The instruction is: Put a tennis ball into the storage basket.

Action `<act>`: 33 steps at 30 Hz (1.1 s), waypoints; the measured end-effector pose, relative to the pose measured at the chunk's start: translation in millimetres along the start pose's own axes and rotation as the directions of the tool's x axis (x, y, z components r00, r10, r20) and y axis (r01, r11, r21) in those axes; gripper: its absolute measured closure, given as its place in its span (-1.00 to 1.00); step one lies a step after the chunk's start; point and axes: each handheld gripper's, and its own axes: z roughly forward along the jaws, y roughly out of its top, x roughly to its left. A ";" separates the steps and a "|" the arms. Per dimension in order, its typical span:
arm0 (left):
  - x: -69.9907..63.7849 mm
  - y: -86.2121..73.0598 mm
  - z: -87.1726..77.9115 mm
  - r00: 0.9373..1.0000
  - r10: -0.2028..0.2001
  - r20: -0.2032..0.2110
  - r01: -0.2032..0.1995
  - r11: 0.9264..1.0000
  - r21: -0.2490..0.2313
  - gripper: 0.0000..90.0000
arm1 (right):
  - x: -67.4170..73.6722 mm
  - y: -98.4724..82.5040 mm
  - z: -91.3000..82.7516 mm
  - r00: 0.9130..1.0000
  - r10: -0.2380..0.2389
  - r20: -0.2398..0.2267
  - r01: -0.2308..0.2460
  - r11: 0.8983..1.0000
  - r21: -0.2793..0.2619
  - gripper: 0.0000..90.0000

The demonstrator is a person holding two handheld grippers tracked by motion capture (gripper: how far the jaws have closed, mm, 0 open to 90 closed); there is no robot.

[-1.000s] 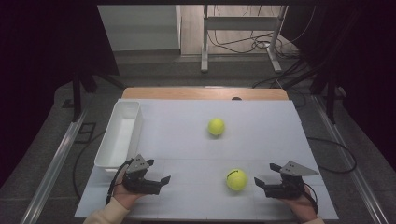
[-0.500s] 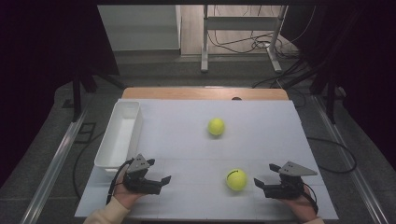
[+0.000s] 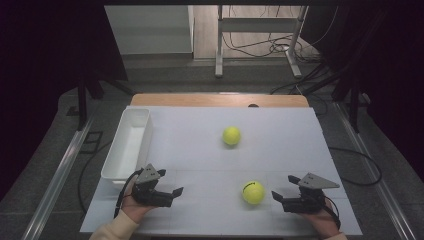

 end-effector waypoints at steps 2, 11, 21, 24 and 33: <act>0.0 0.4 0.0 1.000 0.001 -0.001 -0.001 1.000 -0.001 -0.83 | -0.2 0.0 -0.3 1.000 0.002 -0.002 -0.002 1.000 -0.003 -0.68; -0.5 4.3 1.2 1.000 0.003 -0.001 -0.003 1.000 0.000 -0.83 | 0.5 0.1 0.0 1.000 -0.006 0.002 0.006 1.000 -0.001 -0.68; -2.5 11.4 5.7 1.000 0.015 0.005 -0.015 1.000 0.005 -0.83 | 0.1 0.2 0.2 1.000 -0.008 0.005 0.008 1.000 -0.005 -0.68; -2.3 13.5 7.0 1.000 0.014 0.006 -0.014 1.000 0.003 -0.83 | 0.0 0.2 0.4 1.000 -0.008 0.005 0.008 1.000 -0.004 -0.68; -3.6 21.6 15.0 1.000 0.024 0.011 -0.024 1.000 0.014 -0.83 | -0.2 0.2 1.4 1.000 -0.011 0.005 0.011 1.000 -0.001 -0.67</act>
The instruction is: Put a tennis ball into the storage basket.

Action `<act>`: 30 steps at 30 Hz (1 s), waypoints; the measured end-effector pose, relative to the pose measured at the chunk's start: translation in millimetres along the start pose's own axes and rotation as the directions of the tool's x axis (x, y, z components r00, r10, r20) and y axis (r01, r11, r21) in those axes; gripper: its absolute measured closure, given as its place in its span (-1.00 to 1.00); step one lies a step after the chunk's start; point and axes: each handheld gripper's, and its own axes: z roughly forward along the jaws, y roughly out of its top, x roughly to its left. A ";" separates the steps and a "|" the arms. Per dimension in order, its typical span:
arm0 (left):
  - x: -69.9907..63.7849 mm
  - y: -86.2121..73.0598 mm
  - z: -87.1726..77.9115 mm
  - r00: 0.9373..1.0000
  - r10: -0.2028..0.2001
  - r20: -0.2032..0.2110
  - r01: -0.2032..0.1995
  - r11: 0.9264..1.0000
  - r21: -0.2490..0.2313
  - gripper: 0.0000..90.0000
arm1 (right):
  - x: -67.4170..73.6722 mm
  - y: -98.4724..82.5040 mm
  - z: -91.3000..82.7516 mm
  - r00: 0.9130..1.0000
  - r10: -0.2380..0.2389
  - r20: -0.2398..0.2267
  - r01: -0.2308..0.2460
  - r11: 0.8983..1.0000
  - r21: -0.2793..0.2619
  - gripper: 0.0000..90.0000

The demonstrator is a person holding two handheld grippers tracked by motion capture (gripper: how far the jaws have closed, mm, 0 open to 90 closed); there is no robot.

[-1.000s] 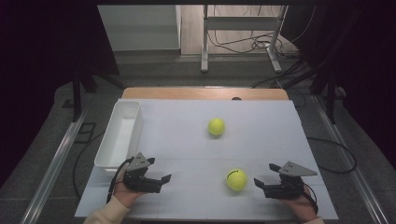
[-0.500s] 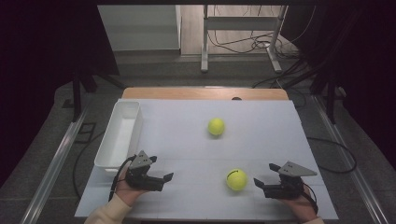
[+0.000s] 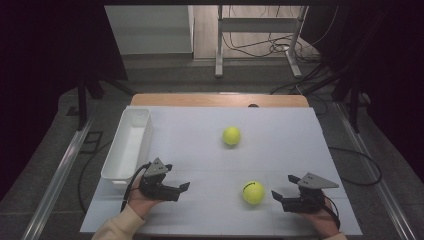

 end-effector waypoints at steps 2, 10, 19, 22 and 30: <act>-0.1 1.7 1.3 1.000 0.003 -0.001 -0.003 1.000 0.001 -0.83 | 0.1 0.0 0.1 1.000 -0.001 0.001 0.001 1.000 0.001 -0.67; 2.0 6.7 5.3 1.000 -0.003 0.005 0.003 1.000 0.000 -0.82 | -0.1 0.0 1.0 1.000 -0.003 0.003 0.003 1.000 0.002 -0.67; 2.7 16.9 13.6 1.000 0.003 0.016 -0.003 1.000 0.003 -0.82 | 0.0 0.0 1.1 1.000 -0.007 0.009 0.007 1.000 0.008 -0.67; 1.3 22.4 18.8 1.000 0.010 0.022 -0.011 1.000 0.005 -0.82 | -0.3 -0.1 1.2 1.000 -0.006 0.004 0.006 1.000 0.003 -0.67; -1.6 34.1 29.4 0.999 0.023 0.039 -0.023 1.000 0.012 -0.82 | -0.5 -0.1 0.9 1.000 -0.006 0.002 0.006 1.000 0.001 -0.67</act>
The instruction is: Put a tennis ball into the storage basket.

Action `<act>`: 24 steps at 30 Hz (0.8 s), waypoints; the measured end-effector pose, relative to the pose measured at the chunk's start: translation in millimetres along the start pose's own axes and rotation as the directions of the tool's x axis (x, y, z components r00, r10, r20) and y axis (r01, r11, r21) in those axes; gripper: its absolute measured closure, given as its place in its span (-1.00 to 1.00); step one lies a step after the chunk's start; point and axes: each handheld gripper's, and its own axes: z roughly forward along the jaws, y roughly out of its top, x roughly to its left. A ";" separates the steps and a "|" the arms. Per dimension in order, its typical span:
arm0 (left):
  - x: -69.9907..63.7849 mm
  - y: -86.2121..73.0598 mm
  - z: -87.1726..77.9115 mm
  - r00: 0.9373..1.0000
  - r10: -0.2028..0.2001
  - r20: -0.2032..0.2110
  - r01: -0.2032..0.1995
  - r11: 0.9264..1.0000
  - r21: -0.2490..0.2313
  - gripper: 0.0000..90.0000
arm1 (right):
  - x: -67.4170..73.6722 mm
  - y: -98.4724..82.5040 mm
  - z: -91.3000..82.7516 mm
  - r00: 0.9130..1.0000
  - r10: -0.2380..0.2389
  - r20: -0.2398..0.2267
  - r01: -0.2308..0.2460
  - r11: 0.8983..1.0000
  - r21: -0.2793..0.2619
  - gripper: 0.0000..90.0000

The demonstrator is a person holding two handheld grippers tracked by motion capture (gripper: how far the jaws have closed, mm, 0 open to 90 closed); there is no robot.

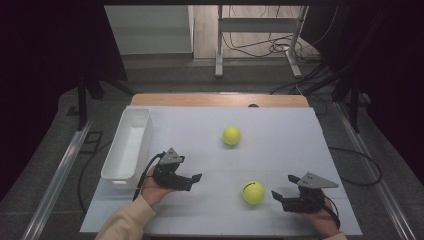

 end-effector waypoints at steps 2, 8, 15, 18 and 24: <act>-0.3 1.4 1.2 1.000 0.000 0.003 0.000 1.000 -0.001 -0.82 | 0.1 0.0 -0.1 1.000 0.000 0.000 0.000 1.000 0.000 -0.67; -0.1 5.6 6.2 1.000 -0.001 0.013 0.001 1.000 0.003 -0.82 | -0.4 -0.1 0.3 1.000 -0.001 0.001 0.001 1.000 0.002 -0.67; 1.1 13.3 10.3 1.000 -0.002 0.017 0.002 1.000 -0.004 -0.82 | -0.3 -0.2 0.4 1.000 -0.002 0.001 0.002 1.000 0.003 -0.67; 1.4 15.3 11.5 1.000 -0.001 0.018 0.001 1.000 -0.004 -0.82 | -0.1 -0.1 0.4 1.000 -0.006 0.007 0.006 1.000 0.006 -0.67; 1.9 20.2 18.2 1.000 0.001 0.023 -0.001 1.000 0.004 -0.82 | 0.0 -0.1 0.3 1.000 -0.009 0.008 0.008 1.000 0.009 -0.67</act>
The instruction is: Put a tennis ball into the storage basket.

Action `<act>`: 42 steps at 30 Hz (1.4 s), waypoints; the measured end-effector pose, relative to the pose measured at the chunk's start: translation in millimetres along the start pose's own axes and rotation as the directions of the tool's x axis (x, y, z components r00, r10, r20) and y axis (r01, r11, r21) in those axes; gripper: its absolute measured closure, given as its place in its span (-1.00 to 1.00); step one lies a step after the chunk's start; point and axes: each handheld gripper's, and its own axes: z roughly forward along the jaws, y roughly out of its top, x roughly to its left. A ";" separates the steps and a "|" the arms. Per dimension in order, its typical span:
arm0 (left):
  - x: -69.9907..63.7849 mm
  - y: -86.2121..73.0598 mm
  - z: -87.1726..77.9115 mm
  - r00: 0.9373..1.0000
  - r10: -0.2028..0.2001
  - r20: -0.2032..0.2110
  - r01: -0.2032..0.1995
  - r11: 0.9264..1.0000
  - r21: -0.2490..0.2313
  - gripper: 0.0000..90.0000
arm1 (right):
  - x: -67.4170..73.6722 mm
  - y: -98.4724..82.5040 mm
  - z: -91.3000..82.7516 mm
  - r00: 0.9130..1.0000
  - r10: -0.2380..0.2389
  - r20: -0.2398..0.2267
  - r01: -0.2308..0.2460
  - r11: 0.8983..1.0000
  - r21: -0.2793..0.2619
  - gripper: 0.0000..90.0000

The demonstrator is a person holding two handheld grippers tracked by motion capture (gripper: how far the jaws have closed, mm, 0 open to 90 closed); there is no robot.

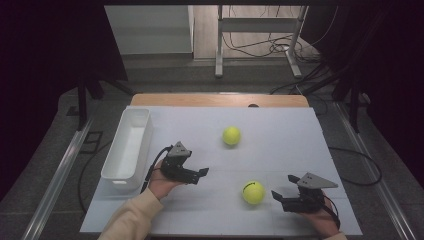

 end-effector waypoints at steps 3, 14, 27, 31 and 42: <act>0.2 2.4 3.0 1.000 0.002 0.004 -0.002 1.000 0.004 -0.82 | -0.1 -0.1 0.3 1.000 0.001 -0.001 -0.001 1.000 -0.001 -0.67; 1.4 11.4 11.0 1.000 0.006 0.009 -0.006 1.000 -0.002 -0.82 | -0.1 -0.2 0.3 1.000 -0.002 0.002 0.002 1.000 0.004 -0.67; 4.9 20.0 18.6 1.000 0.005 0.008 -0.005 1.000 0.001 -0.82 | -0.4 -0.6 0.6 1.000 -0.002 0.003 0.002 1.000 0.005 -0.66; 4.4 22.5 22.9 1.000 0.007 0.012 -0.007 1.000 0.004 -0.82 | -0.5 -0.6 0.5 1.000 -0.001 0.003 0.001 1.000 0.006 -0.67; 7.1 28.6 32.8 1.000 0.009 0.015 -0.009 1.000 0.015 -0.82 | -1.0 -0.9 0.6 1.000 -0.002 0.007 0.002 1.000 0.008 -0.66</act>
